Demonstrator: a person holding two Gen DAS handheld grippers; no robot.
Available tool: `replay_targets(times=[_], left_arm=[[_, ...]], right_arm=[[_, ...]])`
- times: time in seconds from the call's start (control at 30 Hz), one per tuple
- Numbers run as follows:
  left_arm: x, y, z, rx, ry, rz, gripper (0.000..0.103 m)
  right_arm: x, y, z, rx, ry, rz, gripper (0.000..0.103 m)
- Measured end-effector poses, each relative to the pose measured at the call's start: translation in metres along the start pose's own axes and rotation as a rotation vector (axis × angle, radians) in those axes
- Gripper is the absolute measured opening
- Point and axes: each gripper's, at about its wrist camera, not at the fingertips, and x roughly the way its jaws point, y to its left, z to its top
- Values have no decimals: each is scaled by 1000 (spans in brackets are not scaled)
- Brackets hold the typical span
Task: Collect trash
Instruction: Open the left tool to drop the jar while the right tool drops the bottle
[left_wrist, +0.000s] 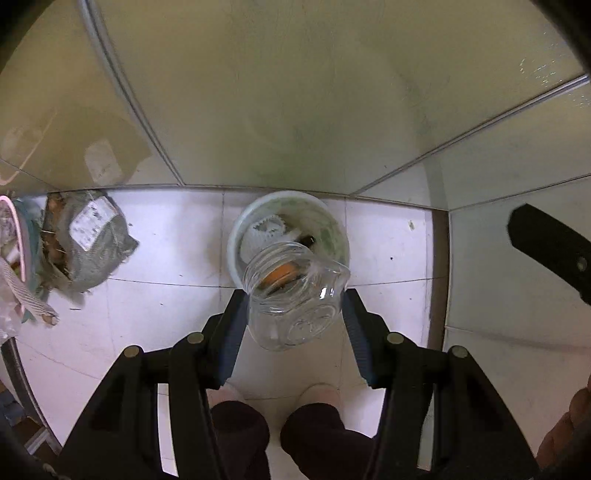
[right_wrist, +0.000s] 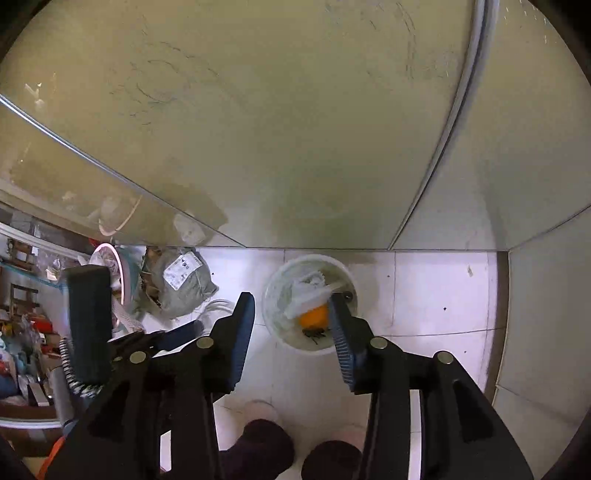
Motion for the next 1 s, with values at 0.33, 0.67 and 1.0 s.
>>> replay_targets(times=[0.33,0.67,1.0], left_arm=[[12,-30,3,107,16,30,57],[-45,-39,7,99,0,53,58],[-218,-42,10,53,-159,87,58]], right_arm=[[-5,-22,9,65,-10,-34,38],[-43,-15,22,76,-46,-23,38],[-150,33,35,37,-71,-29,38]])
